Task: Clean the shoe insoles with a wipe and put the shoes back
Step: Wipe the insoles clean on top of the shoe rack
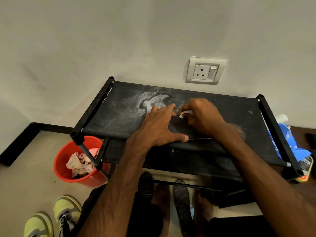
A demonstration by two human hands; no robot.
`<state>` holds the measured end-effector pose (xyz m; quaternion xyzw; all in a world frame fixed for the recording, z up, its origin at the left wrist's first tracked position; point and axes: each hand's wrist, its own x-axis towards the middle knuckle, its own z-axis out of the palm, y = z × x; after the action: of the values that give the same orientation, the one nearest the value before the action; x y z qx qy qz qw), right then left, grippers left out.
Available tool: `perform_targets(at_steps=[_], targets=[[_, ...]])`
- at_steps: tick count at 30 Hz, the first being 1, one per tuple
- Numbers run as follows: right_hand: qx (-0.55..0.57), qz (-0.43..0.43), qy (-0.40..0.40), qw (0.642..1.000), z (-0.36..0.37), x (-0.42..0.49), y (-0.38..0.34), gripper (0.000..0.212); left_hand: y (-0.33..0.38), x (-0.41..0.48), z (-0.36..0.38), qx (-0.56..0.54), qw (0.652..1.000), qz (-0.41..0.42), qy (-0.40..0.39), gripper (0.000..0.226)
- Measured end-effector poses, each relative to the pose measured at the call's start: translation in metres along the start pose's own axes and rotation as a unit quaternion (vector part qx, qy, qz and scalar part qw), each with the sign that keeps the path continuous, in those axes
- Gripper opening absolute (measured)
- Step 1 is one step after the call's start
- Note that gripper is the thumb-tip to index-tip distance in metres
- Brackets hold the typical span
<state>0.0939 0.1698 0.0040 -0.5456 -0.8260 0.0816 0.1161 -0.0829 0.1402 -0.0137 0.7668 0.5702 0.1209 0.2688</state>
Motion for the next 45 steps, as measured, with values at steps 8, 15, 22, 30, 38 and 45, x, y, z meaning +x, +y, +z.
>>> perform_targets(at_steps=[8, 15, 22, 30, 38, 45], targets=[[0.042, -0.04, -0.01, 0.998, -0.0004, -0.0028, -0.008, 0.029, 0.0029, -0.0004, -0.0003, 0.0, 1.0, -0.014, 0.005, 0.119], [0.048, -0.032, -0.014, 0.998, 0.0001, -0.0023, -0.0072, 0.029, 0.0024, 0.0005, 0.0005, 0.01, 1.0, -0.012, 0.006, 0.119], [0.062, -0.026, -0.014, 0.998, 0.0015, -0.0012, -0.0052, 0.027, 0.0028, -0.0003, 0.0001, 0.008, 1.0, -0.009, 0.004, 0.115], [0.073, -0.033, -0.017, 0.997, 0.0015, -0.0007, -0.0042, 0.027, 0.0035, -0.0008, 0.0, 0.002, 1.0, -0.006, 0.013, 0.1], [0.079, -0.034, -0.014, 0.996, -0.0001, -0.0012, -0.0042, 0.028, 0.0039, -0.0011, -0.001, 0.006, 1.0, -0.011, 0.006, 0.114], [0.088, -0.039, -0.012, 0.995, 0.0006, -0.0012, -0.003, 0.026, 0.0052, -0.002, -0.002, 0.006, 1.0, -0.014, 0.002, 0.116]])
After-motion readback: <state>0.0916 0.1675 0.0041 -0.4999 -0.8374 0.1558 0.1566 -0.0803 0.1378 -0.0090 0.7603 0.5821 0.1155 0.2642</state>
